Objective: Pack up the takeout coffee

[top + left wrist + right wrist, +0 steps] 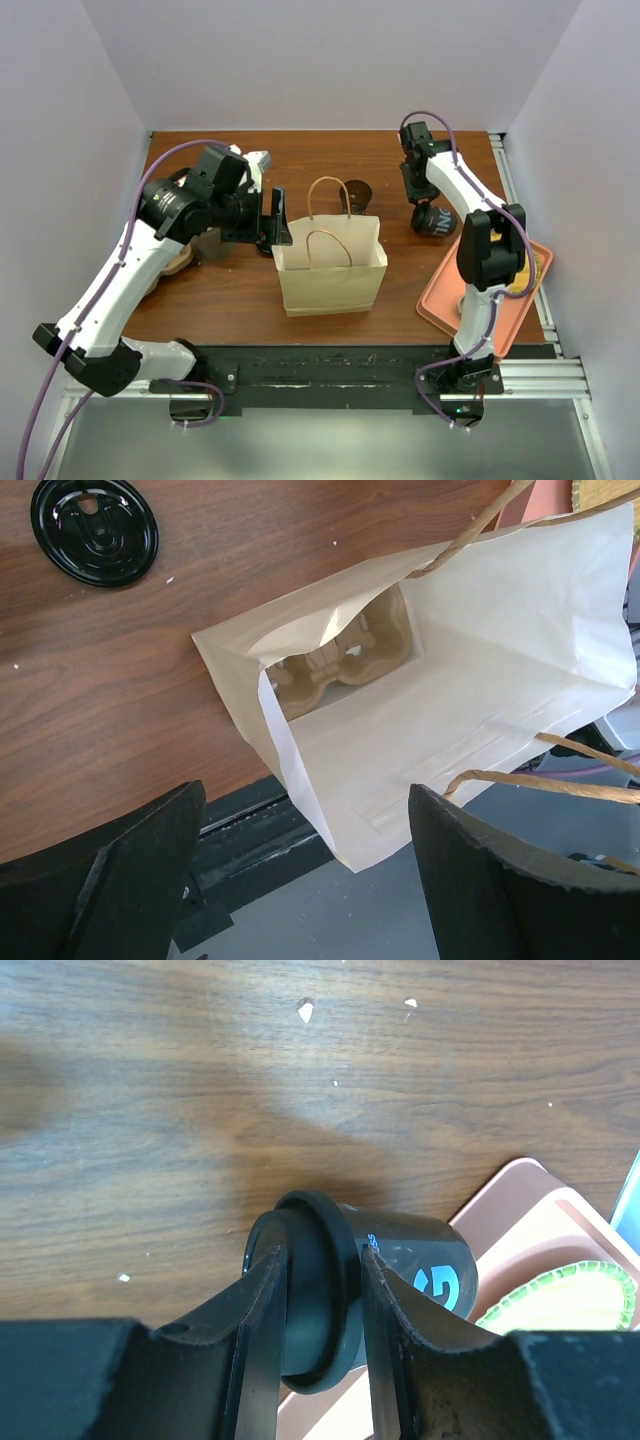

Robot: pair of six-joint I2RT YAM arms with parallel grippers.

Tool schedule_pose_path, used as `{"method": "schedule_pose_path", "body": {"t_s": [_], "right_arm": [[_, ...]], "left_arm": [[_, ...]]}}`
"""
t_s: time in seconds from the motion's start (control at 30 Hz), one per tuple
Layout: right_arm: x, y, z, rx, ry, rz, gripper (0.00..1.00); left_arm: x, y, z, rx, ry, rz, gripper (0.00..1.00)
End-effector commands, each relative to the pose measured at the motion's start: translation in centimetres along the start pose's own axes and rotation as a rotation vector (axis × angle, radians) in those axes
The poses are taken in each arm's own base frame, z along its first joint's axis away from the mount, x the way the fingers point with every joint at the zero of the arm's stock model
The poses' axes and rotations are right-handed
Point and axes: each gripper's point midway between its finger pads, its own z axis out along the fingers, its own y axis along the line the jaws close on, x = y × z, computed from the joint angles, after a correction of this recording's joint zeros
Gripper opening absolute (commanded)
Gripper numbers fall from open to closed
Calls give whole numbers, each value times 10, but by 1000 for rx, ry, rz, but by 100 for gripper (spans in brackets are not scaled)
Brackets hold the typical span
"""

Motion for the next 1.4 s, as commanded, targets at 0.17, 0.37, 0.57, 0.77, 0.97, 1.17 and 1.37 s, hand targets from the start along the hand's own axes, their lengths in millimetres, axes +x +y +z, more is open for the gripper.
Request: {"method": "schedule_pose_path", "body": {"t_s": [0.17, 0.37, 0.57, 0.77, 0.97, 1.17, 1.37], "right_arm": [[-44, 27, -86, -319, -282, 152, 24], [-54, 54, -108, -564, -393, 290, 22], [-52, 52, -102, -716, -459, 431, 25], [-36, 36, -78, -754, -451, 541, 26], [-20, 15, -67, -766, -470, 613, 26], [-5, 5, -57, -758, -465, 615, 32], [1, 4, -47, -751, -448, 633, 35]], "left_arm": [[-4, -6, -7, 46, -36, 27, 88], [-5, -9, -7, 61, -39, 37, 88], [-8, -10, -12, 60, -35, 52, 88], [-11, -11, -16, 53, -38, 61, 88], [-11, -11, -14, 50, -28, 64, 88], [-15, -11, -11, 47, -29, 70, 88], [-17, -12, -8, 45, -23, 90, 88]]}}
